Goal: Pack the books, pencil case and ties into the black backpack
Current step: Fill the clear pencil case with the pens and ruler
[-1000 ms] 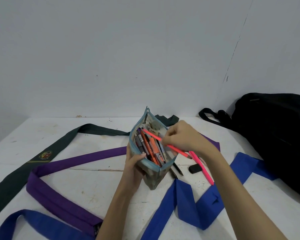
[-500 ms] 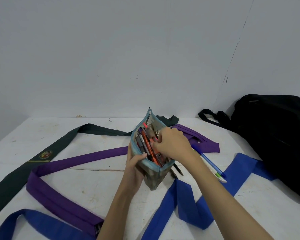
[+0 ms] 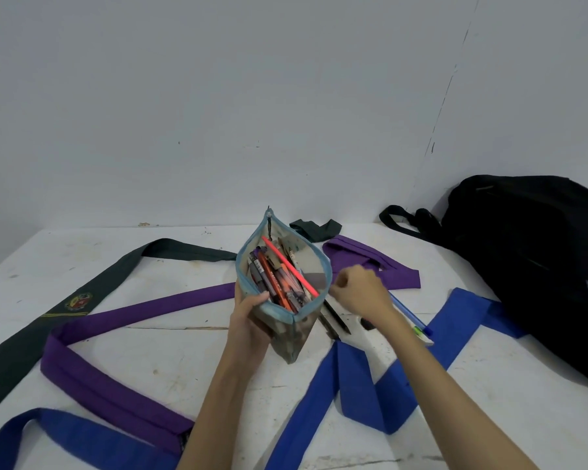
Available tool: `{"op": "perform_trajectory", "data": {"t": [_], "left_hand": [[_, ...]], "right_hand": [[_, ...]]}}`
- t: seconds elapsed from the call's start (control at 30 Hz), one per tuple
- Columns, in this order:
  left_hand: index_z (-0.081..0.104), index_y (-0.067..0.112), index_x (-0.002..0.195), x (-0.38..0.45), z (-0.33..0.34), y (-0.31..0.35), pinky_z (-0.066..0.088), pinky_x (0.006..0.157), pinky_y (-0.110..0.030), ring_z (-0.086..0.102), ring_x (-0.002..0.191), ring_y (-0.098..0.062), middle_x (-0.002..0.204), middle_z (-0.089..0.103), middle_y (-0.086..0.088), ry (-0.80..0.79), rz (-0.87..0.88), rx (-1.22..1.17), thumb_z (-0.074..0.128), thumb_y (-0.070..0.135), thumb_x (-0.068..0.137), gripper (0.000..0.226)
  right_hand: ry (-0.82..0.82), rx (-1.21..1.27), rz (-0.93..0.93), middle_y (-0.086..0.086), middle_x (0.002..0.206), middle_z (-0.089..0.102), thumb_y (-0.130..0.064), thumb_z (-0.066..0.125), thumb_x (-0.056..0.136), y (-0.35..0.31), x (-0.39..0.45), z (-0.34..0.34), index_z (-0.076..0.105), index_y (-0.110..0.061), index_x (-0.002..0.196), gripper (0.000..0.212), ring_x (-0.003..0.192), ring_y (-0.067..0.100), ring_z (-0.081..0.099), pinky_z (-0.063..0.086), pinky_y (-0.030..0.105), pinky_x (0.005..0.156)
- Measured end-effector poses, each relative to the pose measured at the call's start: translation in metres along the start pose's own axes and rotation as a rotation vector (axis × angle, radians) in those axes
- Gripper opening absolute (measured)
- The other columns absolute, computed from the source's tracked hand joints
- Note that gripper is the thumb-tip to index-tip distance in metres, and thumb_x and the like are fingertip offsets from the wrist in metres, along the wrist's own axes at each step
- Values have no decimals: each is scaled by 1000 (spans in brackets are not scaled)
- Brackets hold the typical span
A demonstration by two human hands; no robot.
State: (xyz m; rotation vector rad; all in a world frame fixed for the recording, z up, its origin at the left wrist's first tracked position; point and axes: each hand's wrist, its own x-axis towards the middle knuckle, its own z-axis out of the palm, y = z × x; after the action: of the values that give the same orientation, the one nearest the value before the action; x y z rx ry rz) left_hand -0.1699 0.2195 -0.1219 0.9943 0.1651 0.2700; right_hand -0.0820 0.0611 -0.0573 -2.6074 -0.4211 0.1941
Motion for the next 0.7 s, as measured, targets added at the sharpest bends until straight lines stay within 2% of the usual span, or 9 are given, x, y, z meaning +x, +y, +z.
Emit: {"op": "perform_trajectory", "data": {"t": [0.07, 0.17, 0.23, 0.33, 0.47, 0.57, 0.63, 0.7], "left_hand": [[39, 15, 138, 0, -1, 0, 54, 89, -43, 55, 114, -34, 128, 52, -23, 4, -11, -9, 82, 37, 45, 105], [40, 13, 138, -1, -3, 1, 55, 87, -41, 56, 113, -33, 130, 51, -24, 25, -21, -33, 85, 41, 41, 111], [40, 13, 138, -1, -5, 0, 56, 85, -41, 57, 112, -33, 128, 52, -24, 34, -18, -48, 82, 37, 45, 105], [40, 12, 138, 0, -6, 0, 57, 78, -37, 58, 108, -31, 122, 55, -20, 35, -16, -85, 74, 31, 52, 95], [39, 11, 138, 1, -6, 1, 57, 76, -35, 58, 108, -31, 124, 55, -21, 52, -20, -67, 79, 34, 47, 102], [41, 12, 136, 1, -5, 2, 57, 75, -34, 62, 103, -27, 120, 57, -18, 66, -6, -67, 86, 40, 38, 112], [41, 12, 137, 2, -6, 2, 57, 75, -34, 62, 103, -26, 119, 57, -17, 64, -1, -84, 84, 36, 42, 107], [40, 12, 137, 2, -7, 1, 57, 74, -34, 62, 102, -27, 119, 57, -17, 66, -7, -108, 76, 30, 49, 97]], "right_hand": [[-48, -61, 8, 6, 81, 62, -32, 54, 93, 2, 0, 21, 59, -10, 94, 22, 68, 13, 53, 48, 28, 64], [-45, -66, 26, 0, 82, 52, -34, 50, 95, 3, 0, 38, 46, -16, 92, 19, 74, 13, 49, 38, 24, 58], [-60, -37, 55, 0, 83, 50, -30, 50, 96, 5, 4, 41, 44, -15, 91, 17, 75, 14, 48, 35, 23, 58], [-67, 13, 70, 1, 79, 49, -21, 52, 96, 6, 9, 38, 44, -13, 92, 12, 67, 10, 44, 33, 21, 53], [24, 217, 81, 5, 90, 51, -6, 49, 94, 7, 11, 31, 46, -7, 103, 10, 72, 12, 46, 35, 18, 53], [79, 246, 59, 2, 80, 52, -18, 45, 99, 8, 12, 38, 53, -3, 105, 18, 65, 9, 46, 36, 20, 53], [71, 211, 37, 3, 77, 55, -28, 46, 98, 7, 11, 43, 56, -6, 99, 24, 64, 11, 49, 43, 25, 58], [33, 102, 6, 1, 80, 55, -35, 51, 95, 5, 8, 46, 52, -12, 93, 23, 69, 13, 51, 42, 25, 59]]}}
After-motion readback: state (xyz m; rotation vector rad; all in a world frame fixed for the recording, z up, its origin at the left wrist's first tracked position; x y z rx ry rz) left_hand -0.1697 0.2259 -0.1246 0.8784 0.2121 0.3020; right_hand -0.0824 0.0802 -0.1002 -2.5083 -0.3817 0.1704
